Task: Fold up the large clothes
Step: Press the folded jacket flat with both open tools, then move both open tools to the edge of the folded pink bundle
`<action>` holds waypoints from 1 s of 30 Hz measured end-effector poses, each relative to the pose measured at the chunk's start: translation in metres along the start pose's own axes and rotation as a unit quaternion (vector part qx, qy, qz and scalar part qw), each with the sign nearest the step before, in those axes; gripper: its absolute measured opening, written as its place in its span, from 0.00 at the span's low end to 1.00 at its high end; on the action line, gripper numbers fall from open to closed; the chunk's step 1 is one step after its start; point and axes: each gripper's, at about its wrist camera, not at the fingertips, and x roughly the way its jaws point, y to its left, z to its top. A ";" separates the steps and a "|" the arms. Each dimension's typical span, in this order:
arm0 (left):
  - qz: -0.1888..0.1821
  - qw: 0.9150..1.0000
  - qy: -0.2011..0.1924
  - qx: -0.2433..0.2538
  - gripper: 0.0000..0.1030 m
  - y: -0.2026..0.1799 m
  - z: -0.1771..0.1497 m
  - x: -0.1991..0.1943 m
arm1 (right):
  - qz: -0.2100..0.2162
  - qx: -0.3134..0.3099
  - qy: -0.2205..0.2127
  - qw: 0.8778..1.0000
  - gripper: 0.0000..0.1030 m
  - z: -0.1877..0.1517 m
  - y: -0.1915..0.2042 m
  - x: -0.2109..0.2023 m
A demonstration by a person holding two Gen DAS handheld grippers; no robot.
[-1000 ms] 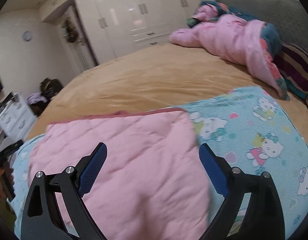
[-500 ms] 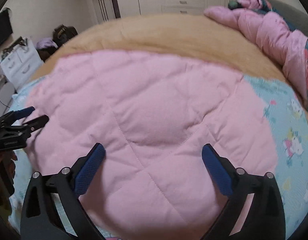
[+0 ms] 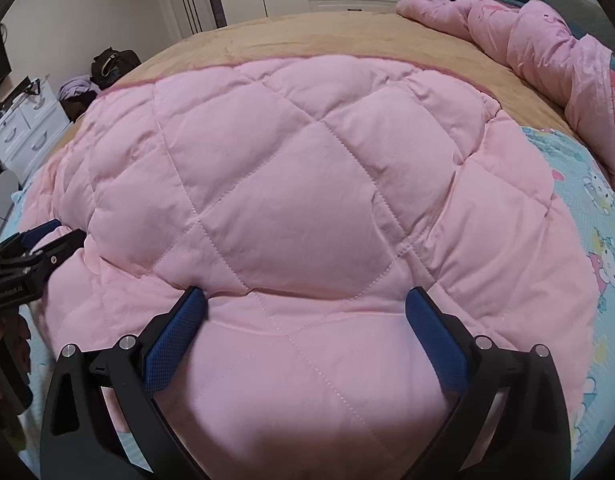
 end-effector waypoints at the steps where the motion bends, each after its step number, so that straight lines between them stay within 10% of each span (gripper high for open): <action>1: 0.005 1.000 -0.004 0.006 0.92 -0.002 0.002 -0.006 | 0.006 0.007 -0.005 1.000 0.96 0.001 -0.002 -0.010; 12: 0.019 0.997 -0.069 0.008 0.92 0.008 0.011 -0.087 | 0.054 0.001 -0.074 0.996 0.96 0.003 -0.009 -0.101; 30: 0.045 0.992 -0.118 -0.015 0.92 0.058 -0.013 -0.164 | -0.015 -0.009 -0.178 0.984 0.96 -0.034 -0.034 -0.219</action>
